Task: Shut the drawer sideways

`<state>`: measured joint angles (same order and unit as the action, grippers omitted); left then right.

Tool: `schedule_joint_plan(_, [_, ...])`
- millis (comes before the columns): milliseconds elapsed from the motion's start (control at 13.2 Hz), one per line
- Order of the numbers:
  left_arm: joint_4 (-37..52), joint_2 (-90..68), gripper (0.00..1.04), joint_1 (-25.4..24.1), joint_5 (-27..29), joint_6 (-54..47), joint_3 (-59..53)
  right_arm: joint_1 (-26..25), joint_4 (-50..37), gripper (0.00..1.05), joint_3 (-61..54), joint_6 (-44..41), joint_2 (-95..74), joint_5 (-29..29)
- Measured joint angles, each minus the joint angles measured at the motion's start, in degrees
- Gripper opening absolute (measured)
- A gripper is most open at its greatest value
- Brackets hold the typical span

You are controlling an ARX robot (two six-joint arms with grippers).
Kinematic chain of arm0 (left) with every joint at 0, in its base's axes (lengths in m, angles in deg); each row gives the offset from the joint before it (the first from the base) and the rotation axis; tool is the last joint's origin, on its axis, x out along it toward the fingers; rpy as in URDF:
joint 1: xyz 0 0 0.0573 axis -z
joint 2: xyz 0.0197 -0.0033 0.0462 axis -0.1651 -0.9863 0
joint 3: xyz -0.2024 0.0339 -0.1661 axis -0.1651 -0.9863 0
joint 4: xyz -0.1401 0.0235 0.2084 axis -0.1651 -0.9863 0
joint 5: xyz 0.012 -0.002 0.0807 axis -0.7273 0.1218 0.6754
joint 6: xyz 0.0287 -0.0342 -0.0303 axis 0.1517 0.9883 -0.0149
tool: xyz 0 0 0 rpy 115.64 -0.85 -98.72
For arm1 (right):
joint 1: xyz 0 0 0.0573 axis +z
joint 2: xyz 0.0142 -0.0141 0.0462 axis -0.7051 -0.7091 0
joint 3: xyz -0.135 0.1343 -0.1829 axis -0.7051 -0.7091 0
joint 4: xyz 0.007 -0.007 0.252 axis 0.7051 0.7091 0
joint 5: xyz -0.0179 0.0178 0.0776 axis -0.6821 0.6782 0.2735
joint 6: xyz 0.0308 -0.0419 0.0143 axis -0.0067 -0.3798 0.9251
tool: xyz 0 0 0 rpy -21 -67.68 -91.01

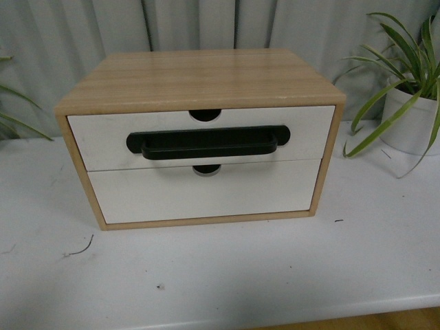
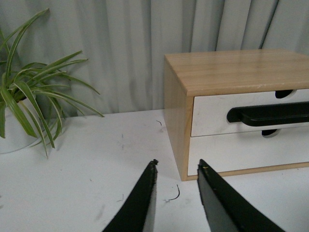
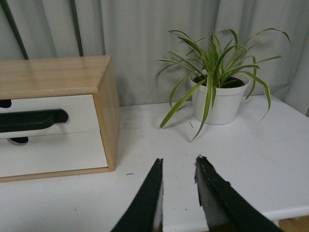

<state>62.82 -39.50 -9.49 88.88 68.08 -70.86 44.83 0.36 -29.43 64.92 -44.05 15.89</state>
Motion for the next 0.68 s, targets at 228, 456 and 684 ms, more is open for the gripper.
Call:
schedule_joint_plan(228, [0.0, 0.0, 0.68, 0.0, 0.0, 0.0, 0.0, 0.0, 0.0, 0.64, 0.0, 0.0, 0.0, 0.0])
schedule_joint_plan(456, [0.0, 0.0, 0.99, 0.0, 0.0, 0.0, 0.0, 0.0, 0.0, 0.96, 0.0, 0.0, 0.0, 0.0])
schedule_joint_plan(684, [0.0, 0.0, 0.98, 0.0, 0.0, 0.0, 0.0, 0.0, 0.0, 0.98, 0.0, 0.0, 0.0, 0.0])
